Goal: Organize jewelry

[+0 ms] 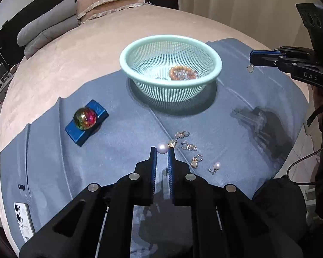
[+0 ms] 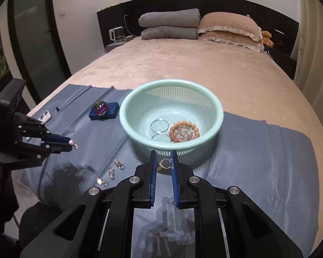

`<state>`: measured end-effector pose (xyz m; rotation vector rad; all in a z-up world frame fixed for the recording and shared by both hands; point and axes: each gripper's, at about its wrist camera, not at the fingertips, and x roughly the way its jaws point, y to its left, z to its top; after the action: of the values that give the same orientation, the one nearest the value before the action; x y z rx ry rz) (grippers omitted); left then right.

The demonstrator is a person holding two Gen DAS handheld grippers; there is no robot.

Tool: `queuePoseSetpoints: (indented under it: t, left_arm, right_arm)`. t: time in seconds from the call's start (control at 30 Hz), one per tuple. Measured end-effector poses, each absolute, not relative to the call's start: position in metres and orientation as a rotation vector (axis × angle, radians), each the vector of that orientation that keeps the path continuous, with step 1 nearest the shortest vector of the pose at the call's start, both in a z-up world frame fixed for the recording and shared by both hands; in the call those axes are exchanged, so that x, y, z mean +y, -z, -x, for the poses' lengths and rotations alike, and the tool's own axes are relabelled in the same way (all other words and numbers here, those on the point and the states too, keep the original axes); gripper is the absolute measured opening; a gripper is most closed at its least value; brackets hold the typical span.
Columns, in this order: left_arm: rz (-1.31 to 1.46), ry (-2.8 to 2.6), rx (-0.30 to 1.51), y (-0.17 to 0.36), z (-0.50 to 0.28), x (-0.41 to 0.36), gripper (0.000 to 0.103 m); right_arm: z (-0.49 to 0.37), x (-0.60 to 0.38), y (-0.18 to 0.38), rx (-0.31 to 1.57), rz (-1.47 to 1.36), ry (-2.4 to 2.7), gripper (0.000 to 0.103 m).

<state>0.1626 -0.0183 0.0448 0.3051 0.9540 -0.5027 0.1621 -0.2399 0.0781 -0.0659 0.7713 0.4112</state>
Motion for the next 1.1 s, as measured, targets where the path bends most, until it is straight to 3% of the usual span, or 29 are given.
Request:
queuePoseSetpoints:
  t: [0.43, 0.93, 0.97, 1.0, 1.03, 1.07, 1.1]
  left_arm:
    - [-0.289, 0.582, 0.902, -0.077, -0.226, -0.058, 0.011]
    - [-0.282, 0.609, 0.983, -0.032, -0.281, -0.069, 0.012]
    - [-0.274, 0.609, 0.98, -0.032, -0.282, -0.068, 0.017]
    - [-0.273, 0.605, 0.971, -0.034, -0.281, -0.067, 0.02]
    - [-0.276, 0.599, 0.961, -0.037, -0.28, -0.065, 0.035]
    - [-0.277, 0.586, 0.947, -0.04, -0.278, -0.062, 0.053]
    - [-0.275, 0.567, 0.928, -0.045, -0.275, -0.058, 0.061]
  right_arm:
    - [-0.193, -0.242, -0.112, 0.74, 0.12, -0.44, 0.012]
    - [-0.255, -0.234, -0.045, 0.81, 0.083, -0.443, 0.014]
    - [-0.256, -0.235, -0.044, 0.804, 0.08, -0.437, 0.015]
    - [-0.256, -0.237, -0.044, 0.792, 0.077, -0.422, 0.025]
    - [-0.256, -0.24, -0.045, 0.777, 0.073, -0.402, 0.034]
    - [-0.254, -0.243, -0.046, 0.761, 0.065, -0.383, 0.051]
    - [-0.252, -0.248, -0.048, 0.741, 0.053, -0.368, 0.062]
